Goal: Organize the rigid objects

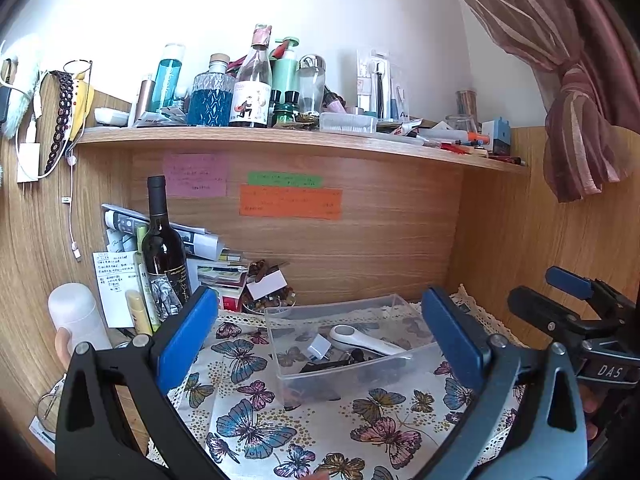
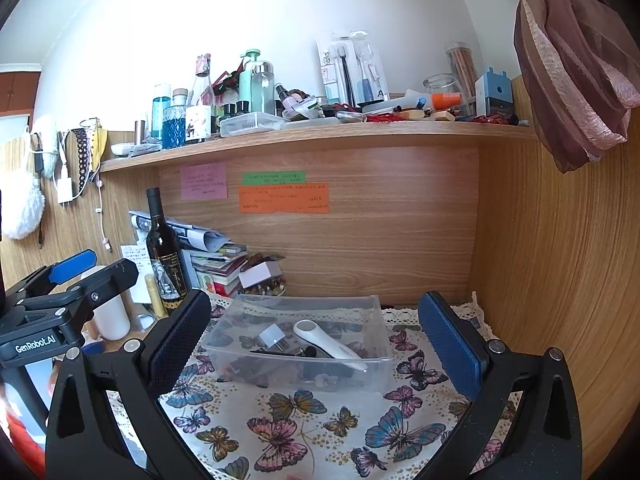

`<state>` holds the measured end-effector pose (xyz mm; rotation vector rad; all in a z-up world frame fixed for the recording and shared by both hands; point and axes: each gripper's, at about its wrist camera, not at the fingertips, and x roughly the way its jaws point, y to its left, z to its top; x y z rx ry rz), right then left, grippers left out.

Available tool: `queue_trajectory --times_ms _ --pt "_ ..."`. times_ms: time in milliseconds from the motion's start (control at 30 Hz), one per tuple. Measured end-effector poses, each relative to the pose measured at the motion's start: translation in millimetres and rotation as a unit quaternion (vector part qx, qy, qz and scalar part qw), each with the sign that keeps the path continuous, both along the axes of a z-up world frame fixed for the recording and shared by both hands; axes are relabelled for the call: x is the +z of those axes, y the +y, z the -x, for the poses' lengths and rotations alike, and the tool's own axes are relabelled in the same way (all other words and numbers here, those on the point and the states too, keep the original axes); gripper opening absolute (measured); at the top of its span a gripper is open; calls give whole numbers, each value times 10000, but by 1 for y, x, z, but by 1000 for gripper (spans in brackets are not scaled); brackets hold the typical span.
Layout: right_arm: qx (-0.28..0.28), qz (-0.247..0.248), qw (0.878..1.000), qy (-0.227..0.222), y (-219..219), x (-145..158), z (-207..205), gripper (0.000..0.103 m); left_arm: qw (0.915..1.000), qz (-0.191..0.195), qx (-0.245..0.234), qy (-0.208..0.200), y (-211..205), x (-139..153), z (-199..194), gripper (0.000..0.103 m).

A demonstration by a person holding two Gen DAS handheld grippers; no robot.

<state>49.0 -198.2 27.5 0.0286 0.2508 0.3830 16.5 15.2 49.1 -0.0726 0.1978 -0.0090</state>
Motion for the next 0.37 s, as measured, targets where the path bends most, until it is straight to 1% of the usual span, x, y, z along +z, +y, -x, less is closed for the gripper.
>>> queue_trajectory --times_ms 367 --pt "6 -19 10000 11 0 0 0 103 9999 -1 -79 105 -2 -2 -4 103"
